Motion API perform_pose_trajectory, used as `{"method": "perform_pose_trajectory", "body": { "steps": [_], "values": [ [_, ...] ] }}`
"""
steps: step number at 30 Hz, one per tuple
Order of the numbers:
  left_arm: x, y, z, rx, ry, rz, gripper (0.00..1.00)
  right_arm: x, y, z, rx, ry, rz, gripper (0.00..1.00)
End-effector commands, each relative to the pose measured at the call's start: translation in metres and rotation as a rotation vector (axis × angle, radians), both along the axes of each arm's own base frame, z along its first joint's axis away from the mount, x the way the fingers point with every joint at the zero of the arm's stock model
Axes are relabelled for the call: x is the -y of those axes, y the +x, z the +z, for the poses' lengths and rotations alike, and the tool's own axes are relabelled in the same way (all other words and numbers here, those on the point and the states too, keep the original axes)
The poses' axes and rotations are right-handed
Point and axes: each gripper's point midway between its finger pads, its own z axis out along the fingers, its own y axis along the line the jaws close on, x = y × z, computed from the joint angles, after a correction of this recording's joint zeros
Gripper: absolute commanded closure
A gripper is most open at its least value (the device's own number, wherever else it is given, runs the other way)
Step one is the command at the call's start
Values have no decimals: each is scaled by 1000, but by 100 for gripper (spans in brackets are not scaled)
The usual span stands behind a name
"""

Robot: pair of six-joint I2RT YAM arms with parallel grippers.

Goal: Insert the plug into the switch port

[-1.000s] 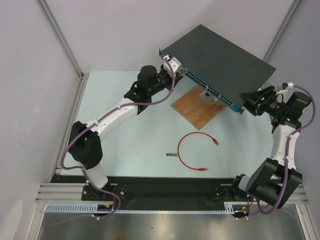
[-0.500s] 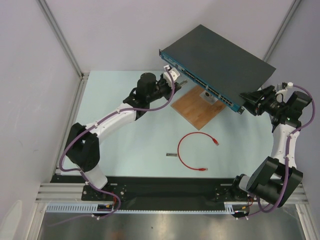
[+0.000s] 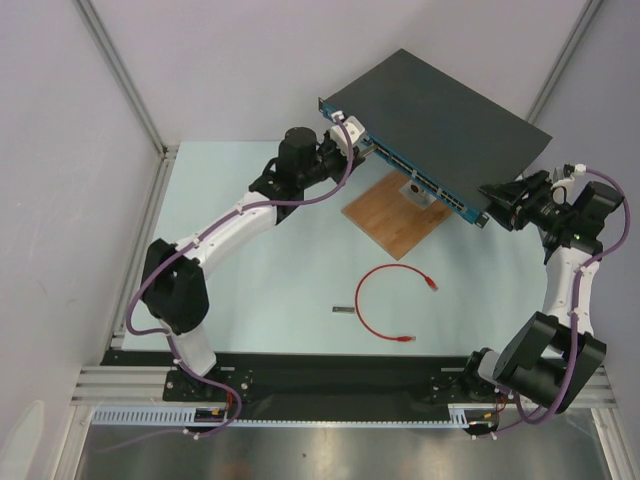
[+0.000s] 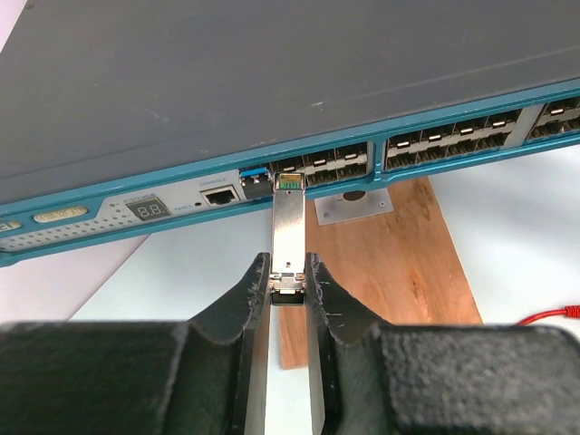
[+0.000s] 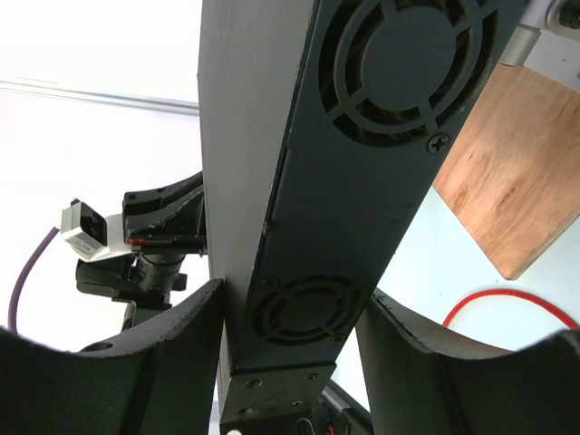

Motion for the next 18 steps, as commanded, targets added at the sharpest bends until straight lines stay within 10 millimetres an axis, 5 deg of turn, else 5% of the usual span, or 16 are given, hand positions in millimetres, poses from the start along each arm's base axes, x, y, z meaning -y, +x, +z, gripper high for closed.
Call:
{"method": "perform_pose_trajectory", "body": {
  "steps": [1, 18],
  "values": [
    [-2, 17, 29, 66, -56, 34, 100, 10, 27, 9, 116, -133, -59, 100],
    [-15, 10, 13, 41, -40, 53, 100, 10, 26, 8, 117, -136, -59, 100]
  ]
}}
